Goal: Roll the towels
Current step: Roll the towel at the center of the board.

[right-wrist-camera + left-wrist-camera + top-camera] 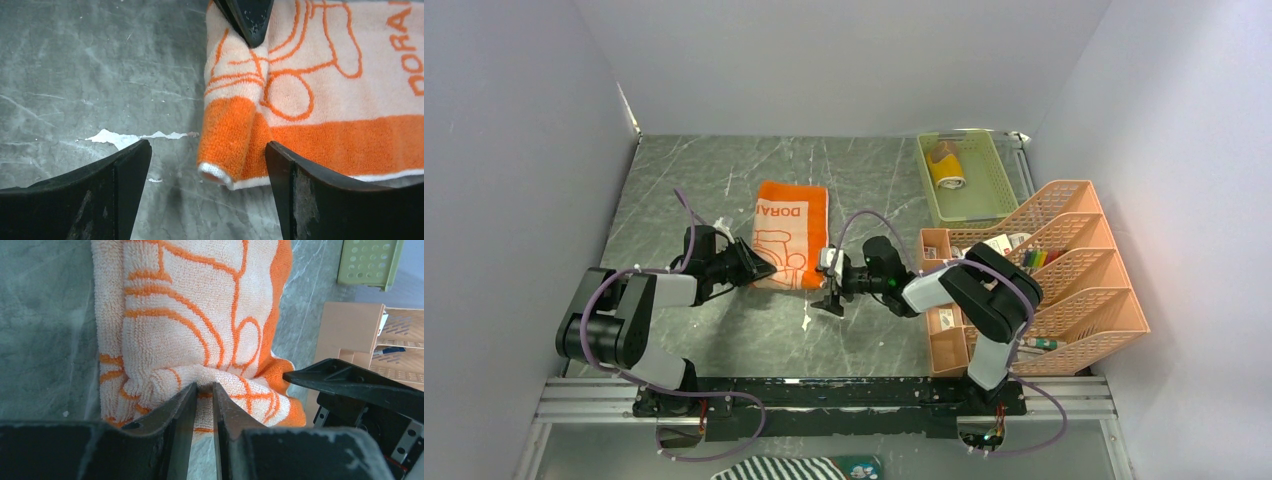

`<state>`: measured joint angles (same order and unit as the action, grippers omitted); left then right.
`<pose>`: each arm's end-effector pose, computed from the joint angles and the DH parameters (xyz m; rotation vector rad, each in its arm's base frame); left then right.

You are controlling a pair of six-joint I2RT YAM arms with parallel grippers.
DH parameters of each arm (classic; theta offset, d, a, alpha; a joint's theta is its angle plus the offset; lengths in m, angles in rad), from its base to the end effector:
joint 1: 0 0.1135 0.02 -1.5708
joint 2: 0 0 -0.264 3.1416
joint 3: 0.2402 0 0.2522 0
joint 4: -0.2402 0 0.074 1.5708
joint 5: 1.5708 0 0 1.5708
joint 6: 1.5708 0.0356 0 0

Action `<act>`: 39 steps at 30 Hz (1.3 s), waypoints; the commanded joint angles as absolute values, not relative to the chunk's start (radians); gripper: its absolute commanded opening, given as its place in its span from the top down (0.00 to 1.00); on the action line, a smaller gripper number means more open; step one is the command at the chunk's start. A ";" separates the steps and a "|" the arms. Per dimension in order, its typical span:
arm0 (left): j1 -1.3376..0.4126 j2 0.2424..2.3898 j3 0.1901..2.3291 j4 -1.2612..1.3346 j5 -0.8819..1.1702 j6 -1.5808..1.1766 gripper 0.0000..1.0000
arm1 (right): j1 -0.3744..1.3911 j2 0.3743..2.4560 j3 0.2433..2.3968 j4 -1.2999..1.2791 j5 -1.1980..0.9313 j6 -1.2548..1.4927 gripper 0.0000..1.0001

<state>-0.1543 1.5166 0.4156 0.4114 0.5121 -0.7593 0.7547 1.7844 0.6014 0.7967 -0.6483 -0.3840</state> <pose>0.2455 -0.0558 0.1190 -0.4248 2.3386 -1.0449 0.2176 0.2342 0.1288 -1.4051 1.3875 0.8749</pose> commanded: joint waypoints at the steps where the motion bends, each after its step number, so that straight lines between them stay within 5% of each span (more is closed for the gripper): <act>1: -0.160 1.542 0.392 0.330 0.476 -0.723 0.69 | 0.730 1.814 0.612 0.833 -0.713 -0.336 0.16; 5: -0.160 1.544 0.398 0.327 0.473 -0.723 0.69 | 0.727 1.820 0.634 0.777 -0.731 -0.338 0.25; 22: -0.160 1.546 0.392 0.318 0.474 -0.716 0.69 | 0.674 1.875 0.688 0.679 -0.717 -0.195 0.97; 34: -0.160 1.552 0.373 0.331 0.455 -0.727 0.70 | 0.538 1.995 0.866 0.522 -0.955 0.053 0.96; 39: -0.159 1.554 0.370 0.332 0.449 -0.730 0.70 | 0.510 1.986 0.914 0.401 -0.968 0.062 0.86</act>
<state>-0.1547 1.5215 0.4103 0.4229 0.5102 -0.7601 0.5381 1.9903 0.8848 0.5339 -0.9508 0.0395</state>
